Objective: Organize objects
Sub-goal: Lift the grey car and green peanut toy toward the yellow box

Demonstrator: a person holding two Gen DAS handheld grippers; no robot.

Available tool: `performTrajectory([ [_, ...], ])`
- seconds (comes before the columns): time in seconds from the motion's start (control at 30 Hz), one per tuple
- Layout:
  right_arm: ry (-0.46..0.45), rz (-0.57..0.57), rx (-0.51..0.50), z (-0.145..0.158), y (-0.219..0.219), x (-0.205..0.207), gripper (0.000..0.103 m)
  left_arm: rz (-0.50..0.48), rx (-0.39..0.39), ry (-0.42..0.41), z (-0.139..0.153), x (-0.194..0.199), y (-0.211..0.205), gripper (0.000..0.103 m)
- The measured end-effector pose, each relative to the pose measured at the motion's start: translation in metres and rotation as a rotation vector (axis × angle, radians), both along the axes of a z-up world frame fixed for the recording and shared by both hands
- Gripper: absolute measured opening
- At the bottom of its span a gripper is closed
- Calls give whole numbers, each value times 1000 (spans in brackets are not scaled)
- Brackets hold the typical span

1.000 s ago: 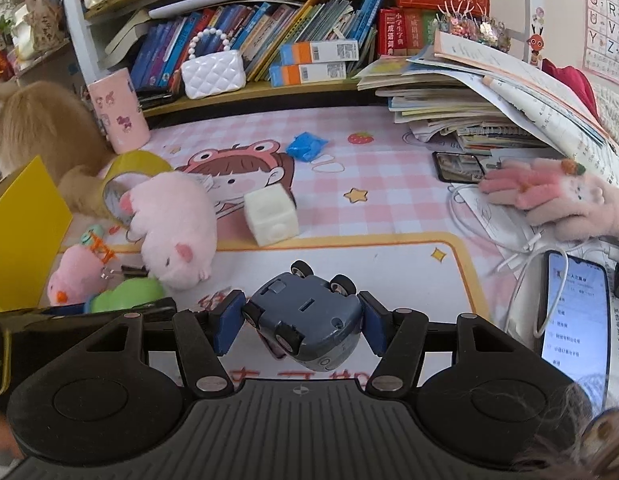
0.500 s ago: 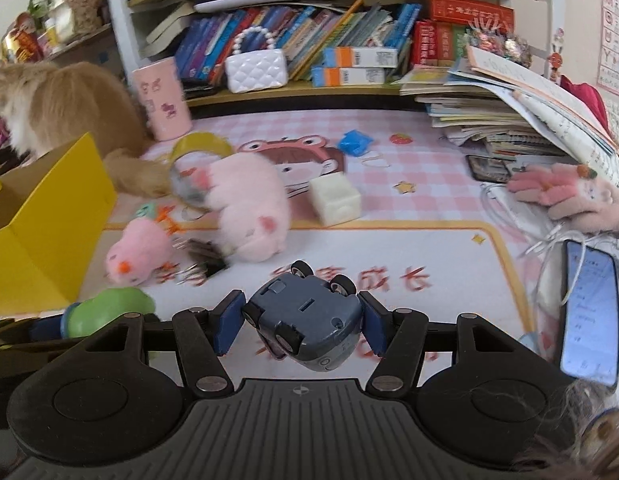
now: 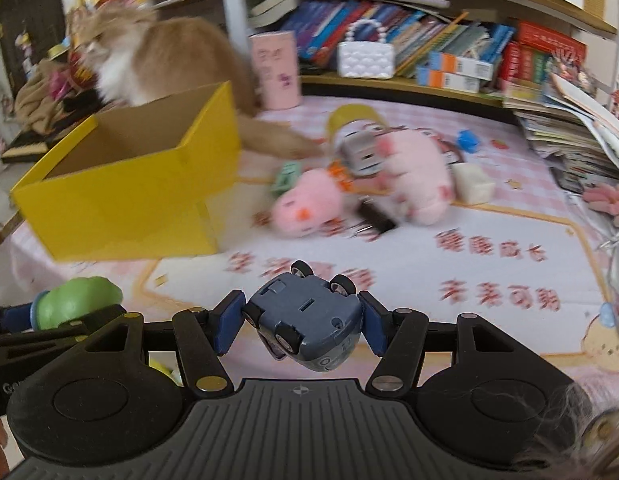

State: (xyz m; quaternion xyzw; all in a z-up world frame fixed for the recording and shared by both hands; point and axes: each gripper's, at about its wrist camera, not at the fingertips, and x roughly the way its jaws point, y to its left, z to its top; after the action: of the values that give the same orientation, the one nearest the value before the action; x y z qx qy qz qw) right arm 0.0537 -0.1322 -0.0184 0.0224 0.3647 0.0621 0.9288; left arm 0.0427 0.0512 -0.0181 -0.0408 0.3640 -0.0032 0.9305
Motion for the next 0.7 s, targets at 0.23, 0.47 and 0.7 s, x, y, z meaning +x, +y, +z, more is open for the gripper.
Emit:
performTrajectory([
  [0.23,2,34,-9,-2,48,-25,58,35,20,-5,1,-24,42,74],
  [0.47,9,49,-11,-5,82,-45,58,31,35,-14,0,-44,70,74],
  [0.7,1,56,-21,-4,100,-57,58,7,30,-32,1,-54,81,74],
])
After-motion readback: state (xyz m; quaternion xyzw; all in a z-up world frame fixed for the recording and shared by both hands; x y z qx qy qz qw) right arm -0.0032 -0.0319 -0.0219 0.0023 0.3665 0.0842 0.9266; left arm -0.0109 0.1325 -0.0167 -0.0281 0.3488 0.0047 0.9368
